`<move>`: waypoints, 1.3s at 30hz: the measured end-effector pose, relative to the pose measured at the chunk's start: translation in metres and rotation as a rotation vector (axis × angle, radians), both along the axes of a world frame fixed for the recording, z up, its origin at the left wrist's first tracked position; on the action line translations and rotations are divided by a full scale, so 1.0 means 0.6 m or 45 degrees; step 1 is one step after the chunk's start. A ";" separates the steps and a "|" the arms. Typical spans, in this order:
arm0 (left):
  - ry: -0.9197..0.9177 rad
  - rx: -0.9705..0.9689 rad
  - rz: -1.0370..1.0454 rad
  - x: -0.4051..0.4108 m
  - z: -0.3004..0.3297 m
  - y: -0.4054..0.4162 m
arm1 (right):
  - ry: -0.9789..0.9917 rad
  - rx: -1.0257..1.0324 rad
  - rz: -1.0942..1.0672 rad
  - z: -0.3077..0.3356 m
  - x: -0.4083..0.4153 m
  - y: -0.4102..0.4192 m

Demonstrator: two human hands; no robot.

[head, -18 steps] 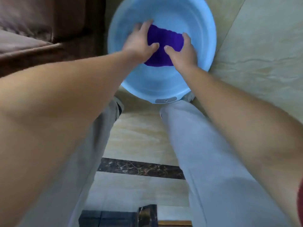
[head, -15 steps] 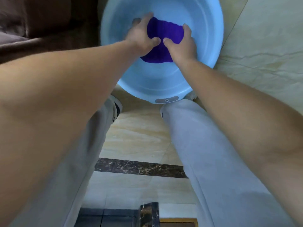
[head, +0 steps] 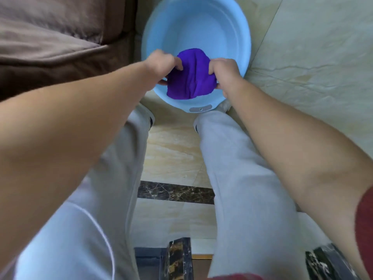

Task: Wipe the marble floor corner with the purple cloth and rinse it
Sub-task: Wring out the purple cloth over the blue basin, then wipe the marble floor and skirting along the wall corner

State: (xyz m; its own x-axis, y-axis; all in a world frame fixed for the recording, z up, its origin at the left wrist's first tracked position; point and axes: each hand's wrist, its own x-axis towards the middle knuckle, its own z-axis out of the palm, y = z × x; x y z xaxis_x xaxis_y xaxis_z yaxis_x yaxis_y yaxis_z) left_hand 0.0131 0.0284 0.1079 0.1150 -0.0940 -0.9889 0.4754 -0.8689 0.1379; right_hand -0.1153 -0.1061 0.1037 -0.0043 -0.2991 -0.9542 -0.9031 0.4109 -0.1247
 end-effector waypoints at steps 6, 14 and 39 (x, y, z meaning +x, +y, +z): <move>-0.033 -0.089 0.199 0.032 0.259 0.000 | 0.037 -0.119 -0.177 0.226 0.053 -0.007; -0.118 -0.290 0.424 0.076 0.561 0.043 | -0.314 -0.105 -0.367 0.520 0.101 0.033; -0.511 -0.910 1.936 0.140 0.768 0.730 | -0.819 0.338 0.190 0.758 0.417 0.768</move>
